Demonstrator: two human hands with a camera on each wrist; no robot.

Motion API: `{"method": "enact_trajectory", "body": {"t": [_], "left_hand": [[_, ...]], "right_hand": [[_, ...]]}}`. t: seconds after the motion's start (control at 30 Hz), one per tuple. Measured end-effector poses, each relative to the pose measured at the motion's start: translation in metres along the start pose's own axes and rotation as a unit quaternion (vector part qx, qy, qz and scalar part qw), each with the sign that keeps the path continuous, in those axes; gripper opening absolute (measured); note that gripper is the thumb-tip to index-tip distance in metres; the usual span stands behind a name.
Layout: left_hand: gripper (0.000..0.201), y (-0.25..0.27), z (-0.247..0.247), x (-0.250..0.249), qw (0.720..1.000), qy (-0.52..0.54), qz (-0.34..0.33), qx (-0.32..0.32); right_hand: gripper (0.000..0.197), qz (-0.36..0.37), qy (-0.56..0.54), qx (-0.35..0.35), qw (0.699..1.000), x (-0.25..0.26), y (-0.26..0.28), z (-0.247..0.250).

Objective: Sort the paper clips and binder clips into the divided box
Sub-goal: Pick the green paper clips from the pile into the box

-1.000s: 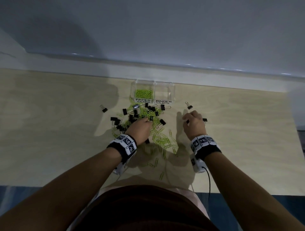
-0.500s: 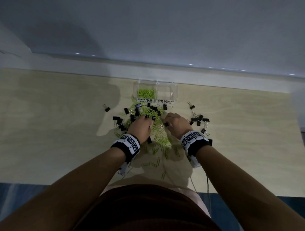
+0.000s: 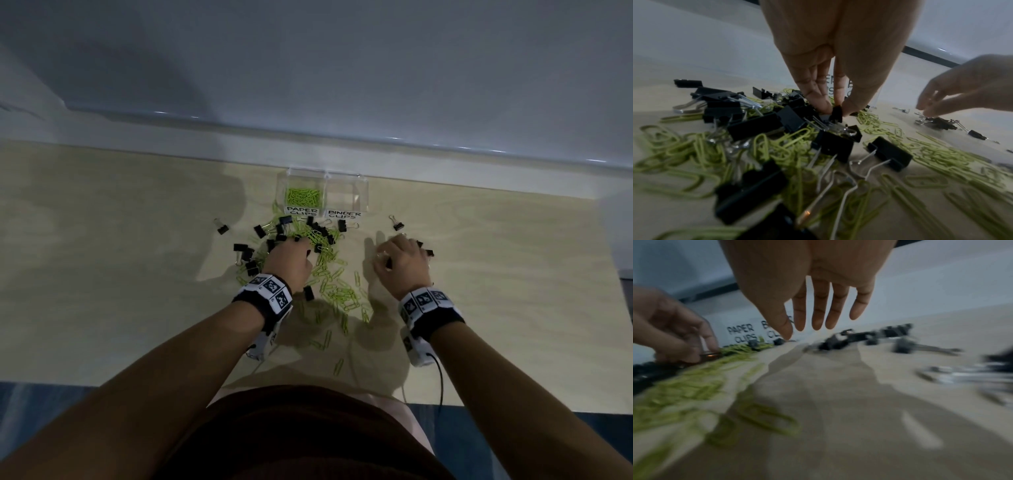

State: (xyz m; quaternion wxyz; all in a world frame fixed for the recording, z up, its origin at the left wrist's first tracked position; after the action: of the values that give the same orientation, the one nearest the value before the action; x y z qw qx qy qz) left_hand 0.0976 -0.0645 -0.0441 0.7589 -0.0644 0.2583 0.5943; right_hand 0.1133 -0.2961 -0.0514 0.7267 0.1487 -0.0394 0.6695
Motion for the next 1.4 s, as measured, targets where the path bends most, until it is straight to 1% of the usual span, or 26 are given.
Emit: {"method": "enact_trajectory", "body": {"t": [0.07, 0.13, 0.2, 0.27, 0.37, 0.43, 0.47, 0.5, 0.57, 0.63, 0.67, 0.7, 0.77, 0.83, 0.87, 0.9, 0.97, 1.03, 1.1, 1.13, 1.17, 1.2, 1.27, 1.3, 1.33, 1.4], "left_hand": [[0.026, 0.004, 0.003, 0.002, 0.999, 0.037, 0.001, -0.014], [0.027, 0.01, 0.008, 0.004, 0.995, 0.091, 0.0, -0.029], [0.029, 0.018, 0.015, 0.007, 0.985, 0.164, -0.003, -0.05], [0.029, 0.026, 0.023, 0.013, 0.971, 0.229, 0.002, -0.075], [0.025, 0.038, 0.039, 0.034, 0.95, 0.283, 0.024, -0.128], [0.023, 0.044, 0.048, 0.052, 0.947, 0.27, 0.033, -0.17], [0.024, 0.046, 0.051, 0.062, 0.953, 0.241, 0.038, -0.179], [0.026, 0.047, 0.052, 0.069, 0.962, 0.204, 0.041, -0.175], [0.03, 0.048, 0.052, 0.08, 0.982, 0.113, 0.045, -0.146], [0.028, 0.047, 0.046, 0.078, 0.992, 0.032, 0.023, -0.12], [0.026, 0.046, 0.042, 0.072, 0.994, 0.014, 0.005, -0.11], [0.025, 0.044, 0.037, 0.063, 0.995, 0.009, -0.015, -0.095], [0.025, 0.038, 0.025, 0.04, 0.997, 0.007, -0.06, -0.057], [0.027, 0.03, 0.013, 0.021, 0.994, -0.018, -0.107, -0.007], [0.03, 0.025, 0.008, 0.013, 0.992, -0.033, -0.12, 0.019], [0.032, 0.02, 0.005, 0.009, 0.991, -0.044, -0.119, 0.044], [0.032, 0.012, 0.002, 0.005, 0.992, -0.048, -0.091, 0.079], [0.027, 0.008, 0.0, 0.005, 0.993, -0.042, -0.066, 0.091], [0.018, 0.006, 0.0, 0.006, 0.993, -0.04, -0.058, 0.096], [0.015, 0.006, 0.0, 0.006, 0.992, -0.041, -0.057, 0.101], [0.014, 0.005, 0.0, 0.006, 0.992, -0.041, -0.057, 0.102], [0.014, 0.005, 0.0, 0.006, 0.992, -0.04, -0.059, 0.101], [0.017, 0.007, 0.001, 0.006, 0.993, -0.033, -0.063, 0.091], [0.019, 0.009, 0.003, 0.008, 0.994, -0.029, -0.061, 0.083], [0.019, 0.01, 0.004, 0.01, 0.996, -0.023, -0.058, 0.071], [0.018, 0.016, 0.009, 0.015, 0.998, 0.002, -0.05, 0.035]], "right_hand": [[0.016, 0.042, -0.007, 0.016, 0.999, 0.03, -0.001, -0.001], [0.018, 0.073, -0.007, 0.049, 0.996, 0.061, -0.001, -0.004], [0.022, 0.087, 0.01, 0.078, 0.993, 0.084, -0.002, -0.01], [0.027, 0.069, 0.03, 0.099, 0.992, 0.099, -0.004, -0.016], [0.034, 0.037, 0.059, 0.122, 0.99, 0.109, -0.011, -0.022], [0.036, 0.035, 0.07, 0.13, 0.988, 0.114, -0.014, -0.024], [0.035, 0.036, 0.072, 0.133, 0.988, 0.115, -0.016, -0.025], [0.035, 0.038, 0.076, 0.137, 0.987, 0.116, -0.017, -0.025], [0.032, 0.049, 0.079, 0.138, 0.986, 0.117, -0.017, -0.025], [0.03, 0.053, 0.065, 0.133, 0.988, 0.115, -0.017, -0.024], [0.028, 0.049, 0.047, 0.13, 0.989, 0.113, -0.016, -0.024], [0.026, 0.042, 0.013, 0.125, 0.991, 0.109, -0.016, -0.024], [0.016, 0.019, -0.114, 0.11, 0.987, 0.102, -0.015, -0.024], [0.01, -0.024, -0.26, 0.094, 0.961, 0.094, -0.014, -0.022], [0.009, -0.056, -0.31, 0.094, 0.945, 0.09, -0.013, -0.019], [0.01, -0.083, -0.344, 0.097, 0.93, 0.086, -0.013, -0.016], [0.011, -0.123, -0.383, 0.102, 0.91, 0.075, -0.014, -0.01], [0.01, -0.156, -0.397, 0.106, 0.898, 0.058, -0.016, -0.006], [0.013, -0.192, -0.394, 0.1, 0.893, 0.038, -0.019, -0.002], [0.015, -0.21, -0.38, 0.09, 0.896, 0.027, -0.02, 0.0], [0.019, -0.225, -0.354, 0.076, 0.904, 0.015, -0.023, 0.001], [0.023, -0.233, -0.305, 0.062, 0.921, 0.005, -0.025, 0.004], [0.029, -0.221, -0.165, 0.046, 0.96, -0.011, -0.028, 0.007], [0.028, -0.21, -0.101, 0.041, 0.972, -0.014, -0.029, 0.009], [0.025, -0.198, -0.059, 0.037, 0.978, -0.013, -0.029, 0.011], [0.023, -0.152, -0.029, 0.026, 0.988, -0.002, -0.028, 0.013]]}}
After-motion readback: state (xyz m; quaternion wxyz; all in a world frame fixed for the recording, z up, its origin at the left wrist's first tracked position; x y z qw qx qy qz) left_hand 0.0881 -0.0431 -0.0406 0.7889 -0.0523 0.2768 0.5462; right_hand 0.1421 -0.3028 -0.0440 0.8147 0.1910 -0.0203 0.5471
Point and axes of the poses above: each hand's wrist, its own y-axis away from the middle knuckle, its own z-axis out of the back of the hand, x = y × z, the point moved 1 cm from there along -y, towards the middle knuckle, and after that the axes turned 15 degrees about -z, right-handed, at the moved point
